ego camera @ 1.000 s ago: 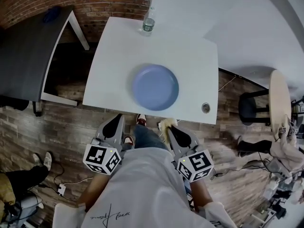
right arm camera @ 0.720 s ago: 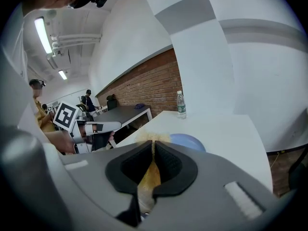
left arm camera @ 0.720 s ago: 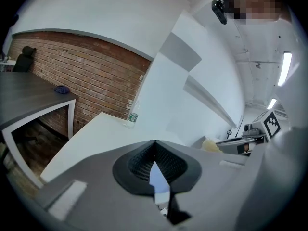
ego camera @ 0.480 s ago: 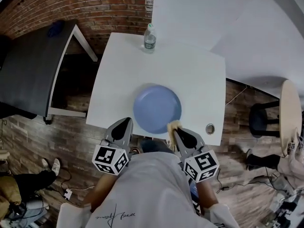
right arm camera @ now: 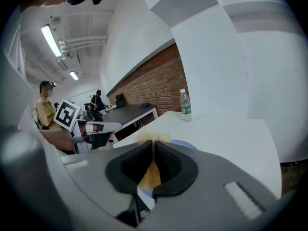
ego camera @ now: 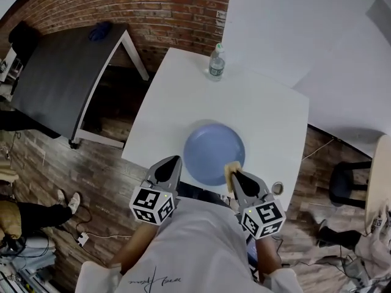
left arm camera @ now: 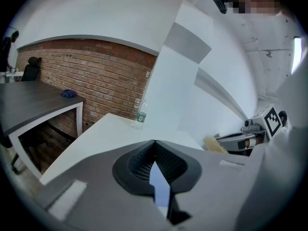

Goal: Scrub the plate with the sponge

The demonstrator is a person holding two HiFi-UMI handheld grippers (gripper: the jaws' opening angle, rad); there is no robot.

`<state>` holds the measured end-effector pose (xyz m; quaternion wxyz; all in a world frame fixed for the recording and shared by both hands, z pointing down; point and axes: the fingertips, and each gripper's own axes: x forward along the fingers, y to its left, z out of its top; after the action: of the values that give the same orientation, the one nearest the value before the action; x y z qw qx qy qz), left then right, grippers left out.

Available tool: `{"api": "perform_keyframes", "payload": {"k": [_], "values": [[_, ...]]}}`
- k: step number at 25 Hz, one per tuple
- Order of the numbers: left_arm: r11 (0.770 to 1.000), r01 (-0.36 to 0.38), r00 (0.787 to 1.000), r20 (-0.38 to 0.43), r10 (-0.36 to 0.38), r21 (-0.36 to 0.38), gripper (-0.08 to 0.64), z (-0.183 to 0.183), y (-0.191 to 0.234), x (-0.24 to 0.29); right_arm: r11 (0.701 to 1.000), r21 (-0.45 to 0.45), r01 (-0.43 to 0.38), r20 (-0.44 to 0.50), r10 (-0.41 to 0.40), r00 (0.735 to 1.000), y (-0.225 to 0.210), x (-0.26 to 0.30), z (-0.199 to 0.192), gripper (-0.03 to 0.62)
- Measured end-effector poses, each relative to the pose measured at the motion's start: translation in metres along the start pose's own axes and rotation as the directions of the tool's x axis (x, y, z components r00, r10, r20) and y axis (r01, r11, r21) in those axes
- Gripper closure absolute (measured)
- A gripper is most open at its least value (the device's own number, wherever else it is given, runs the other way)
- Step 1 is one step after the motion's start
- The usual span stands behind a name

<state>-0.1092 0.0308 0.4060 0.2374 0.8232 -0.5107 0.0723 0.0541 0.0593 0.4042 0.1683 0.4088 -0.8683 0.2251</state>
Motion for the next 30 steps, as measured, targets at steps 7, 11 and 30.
{"api": "perform_keyframes", "payload": {"k": [7,11,30], "values": [[0.999,-0.041,0.999,0.003,0.041,0.002,0.560,0.001,0.009,0.002,1.000,-0.009,-0.027,-0.004,0.027,1.000,-0.003,0.009,-0.002,0.569],[0.999,-0.032,0.999,-0.001,0.032,0.002,0.560,0.000,0.010,0.009,1.000,-0.003,-0.003,-0.002,0.003,1.000,-0.010,0.011,-0.003,0.569],[0.999,-0.045,0.997,-0.066,0.044,-0.015,0.560,-0.005,0.023,0.052,1.000,0.026,-0.015,-0.045,0.016,0.999,-0.038,0.039,-0.001,0.568]]}}
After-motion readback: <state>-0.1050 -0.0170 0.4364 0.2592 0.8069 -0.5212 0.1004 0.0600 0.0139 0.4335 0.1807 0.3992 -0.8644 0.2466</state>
